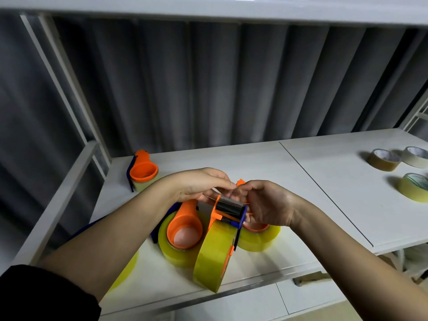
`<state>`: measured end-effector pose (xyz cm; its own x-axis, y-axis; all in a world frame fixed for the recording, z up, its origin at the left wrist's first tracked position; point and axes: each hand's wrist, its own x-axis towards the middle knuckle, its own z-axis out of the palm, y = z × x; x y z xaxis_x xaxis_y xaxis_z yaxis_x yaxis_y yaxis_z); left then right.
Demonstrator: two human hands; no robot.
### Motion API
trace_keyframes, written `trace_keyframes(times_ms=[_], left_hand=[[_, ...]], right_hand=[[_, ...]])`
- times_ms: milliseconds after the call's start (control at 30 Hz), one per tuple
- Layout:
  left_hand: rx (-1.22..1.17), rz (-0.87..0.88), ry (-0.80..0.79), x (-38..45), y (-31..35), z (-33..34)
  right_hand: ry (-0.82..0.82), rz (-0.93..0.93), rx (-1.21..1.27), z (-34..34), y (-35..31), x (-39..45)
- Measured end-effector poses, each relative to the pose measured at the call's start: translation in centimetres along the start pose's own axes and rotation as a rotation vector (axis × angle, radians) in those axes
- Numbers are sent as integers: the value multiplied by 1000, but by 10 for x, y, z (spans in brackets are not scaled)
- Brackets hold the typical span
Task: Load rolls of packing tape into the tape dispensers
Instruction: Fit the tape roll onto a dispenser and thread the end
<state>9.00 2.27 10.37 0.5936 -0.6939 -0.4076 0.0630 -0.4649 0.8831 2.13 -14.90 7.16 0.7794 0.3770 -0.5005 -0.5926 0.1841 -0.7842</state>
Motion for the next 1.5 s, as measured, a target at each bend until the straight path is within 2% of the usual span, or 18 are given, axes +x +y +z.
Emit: trace_keyframes(times_ms=[267,400,533,700,767,900,1000,1100,1200,1333,1400,1500], left_hand=[[108,42,-5,-2,3,2],[82,46,-15,-1,1,2],[53,35,-11,0,1,0],[37,24,-6,3,-1,1],[38,27,2,3,-1,2],[162,82,129,5,-2,6],[295,124,228,9,-6,6],[322,118,227,11,-10,6],[255,60,184,12,-10,7],[48,53,214,7,-9,11],[-39,67,273,5,-14,15],[-42,132,467,4,-37,23]], right_hand=[[33,-34,-33,3,1,1],[201,-127,-285,6,2,-5],[383,-314,-537,14,2,-14],[450,-506,-756,16,-3,-17],[447,-523,-798,15,-4,-17],[441,-485,-784,15,0,-14],[429,-387,-741,15,-1,-13],[399,-275,-659,14,-4,-13],[411,-205,-567,10,-4,-9],[406,-66,-373,4,6,3],[391,-27,-241,1,11,9],[377,-15,-134,-5,16,16]])
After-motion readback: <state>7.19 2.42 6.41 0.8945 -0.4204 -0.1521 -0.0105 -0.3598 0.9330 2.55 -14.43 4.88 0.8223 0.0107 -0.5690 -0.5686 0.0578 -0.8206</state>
